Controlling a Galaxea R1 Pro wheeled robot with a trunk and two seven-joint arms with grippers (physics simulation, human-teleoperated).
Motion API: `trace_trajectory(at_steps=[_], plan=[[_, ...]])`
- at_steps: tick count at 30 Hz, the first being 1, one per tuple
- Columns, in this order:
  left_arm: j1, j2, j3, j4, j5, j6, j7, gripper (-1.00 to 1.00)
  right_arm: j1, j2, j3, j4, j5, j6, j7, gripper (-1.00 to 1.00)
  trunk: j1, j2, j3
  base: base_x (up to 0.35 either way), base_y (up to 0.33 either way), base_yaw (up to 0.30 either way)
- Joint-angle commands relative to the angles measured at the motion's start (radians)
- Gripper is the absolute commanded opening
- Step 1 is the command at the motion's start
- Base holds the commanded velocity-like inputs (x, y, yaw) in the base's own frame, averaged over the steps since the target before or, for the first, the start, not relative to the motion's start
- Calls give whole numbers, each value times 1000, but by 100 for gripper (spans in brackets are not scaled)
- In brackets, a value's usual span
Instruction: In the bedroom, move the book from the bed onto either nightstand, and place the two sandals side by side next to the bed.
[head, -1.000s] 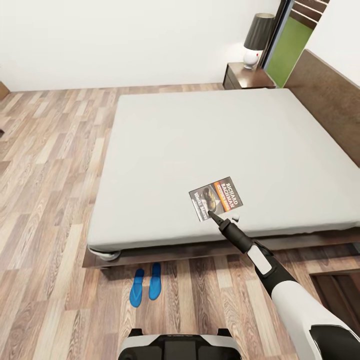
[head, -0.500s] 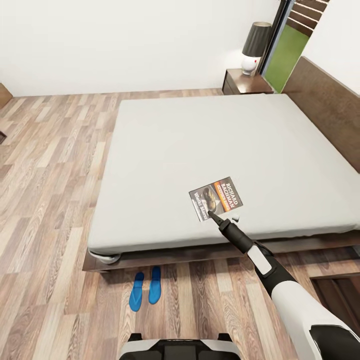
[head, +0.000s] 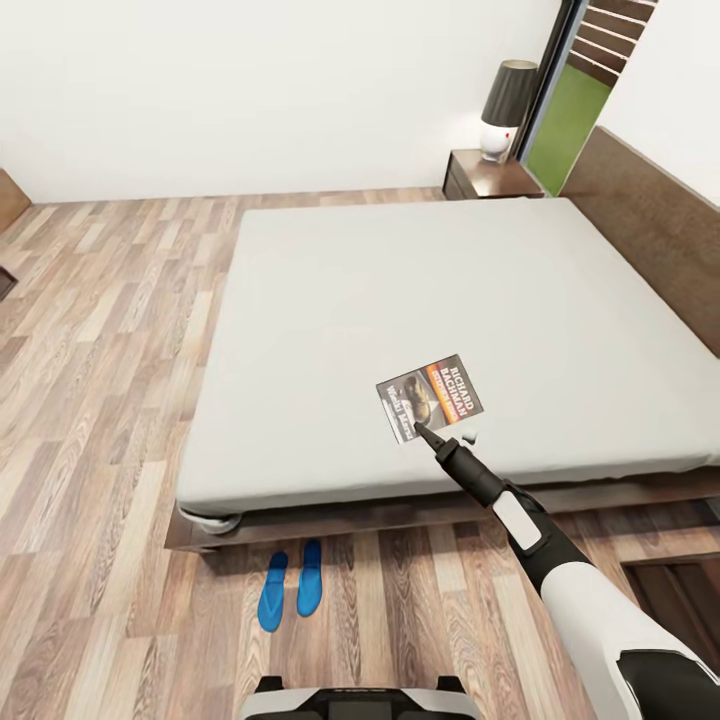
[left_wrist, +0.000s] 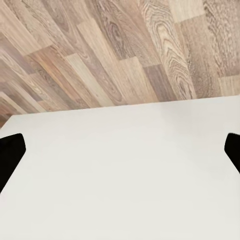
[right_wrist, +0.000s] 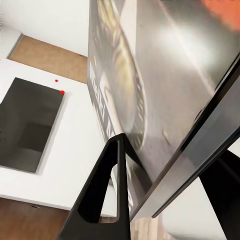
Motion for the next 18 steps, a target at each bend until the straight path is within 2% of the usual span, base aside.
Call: trace_trajectory(at_steps=[1,18], plan=[[0,0,-9,1,9,-3,2,100,0,-1,2,0,-10,10,1,-100,1,-1,0,0,0,0],[0,0,-9,1,9,-6,2,100,-1,-1,2,0,-9,10,0,-100,1,-1,28,0,0,0]])
